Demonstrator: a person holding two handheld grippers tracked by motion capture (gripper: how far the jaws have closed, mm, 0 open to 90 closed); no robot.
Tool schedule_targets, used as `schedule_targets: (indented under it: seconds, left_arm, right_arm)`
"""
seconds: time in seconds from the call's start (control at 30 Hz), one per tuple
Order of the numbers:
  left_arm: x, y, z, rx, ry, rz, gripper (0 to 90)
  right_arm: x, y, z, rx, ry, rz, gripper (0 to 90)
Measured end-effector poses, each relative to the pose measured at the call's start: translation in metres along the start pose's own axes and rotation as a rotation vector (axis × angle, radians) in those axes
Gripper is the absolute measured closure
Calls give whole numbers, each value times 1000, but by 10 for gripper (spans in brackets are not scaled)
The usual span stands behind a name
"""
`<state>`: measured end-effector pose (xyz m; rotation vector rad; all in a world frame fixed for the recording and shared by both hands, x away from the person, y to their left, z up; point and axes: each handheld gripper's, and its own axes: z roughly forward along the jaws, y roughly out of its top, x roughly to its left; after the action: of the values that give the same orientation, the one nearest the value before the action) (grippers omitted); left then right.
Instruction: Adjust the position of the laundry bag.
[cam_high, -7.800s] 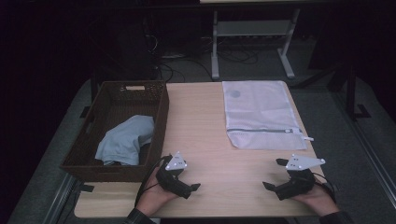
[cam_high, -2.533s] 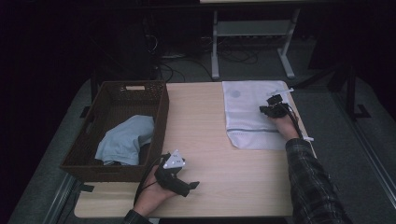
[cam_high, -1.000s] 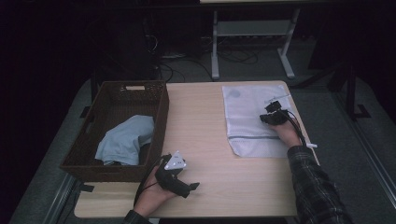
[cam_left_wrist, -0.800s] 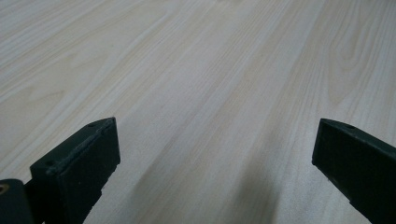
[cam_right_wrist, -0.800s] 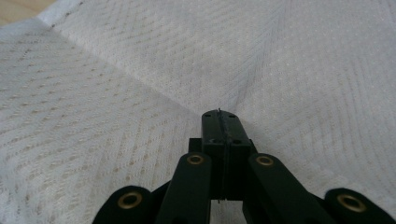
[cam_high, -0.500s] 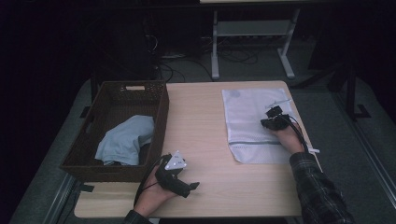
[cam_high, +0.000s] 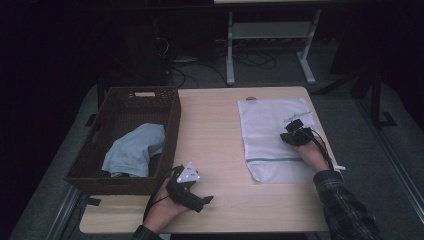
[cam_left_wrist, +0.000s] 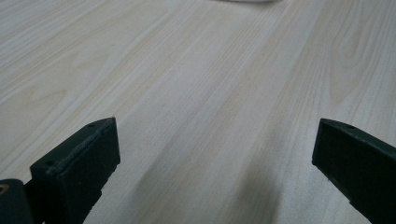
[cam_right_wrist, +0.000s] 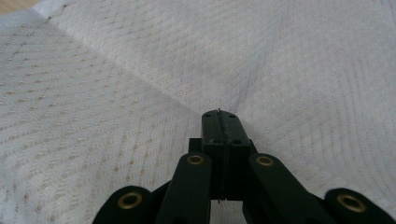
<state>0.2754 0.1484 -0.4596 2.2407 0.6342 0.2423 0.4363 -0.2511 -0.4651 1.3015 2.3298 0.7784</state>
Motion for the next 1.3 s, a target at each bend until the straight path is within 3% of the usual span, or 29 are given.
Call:
schedule_targets:
  seconds: [0.5, 0.87, 1.3]
  left_arm:
    - [0, 1, 2, 0, -14, 6, 7]
    - [-6, 3, 6, 6, -36, 23, 7]
    - [-2, 3, -1, -7, -12, 27, 7]
  right_arm:
    - [9, -22, -17, -9, 0, 10, 896]
    - [11, -41, -33, -4, 27, 23, 895]
    - [25, -48, -41, 13, 39, 6, 895]
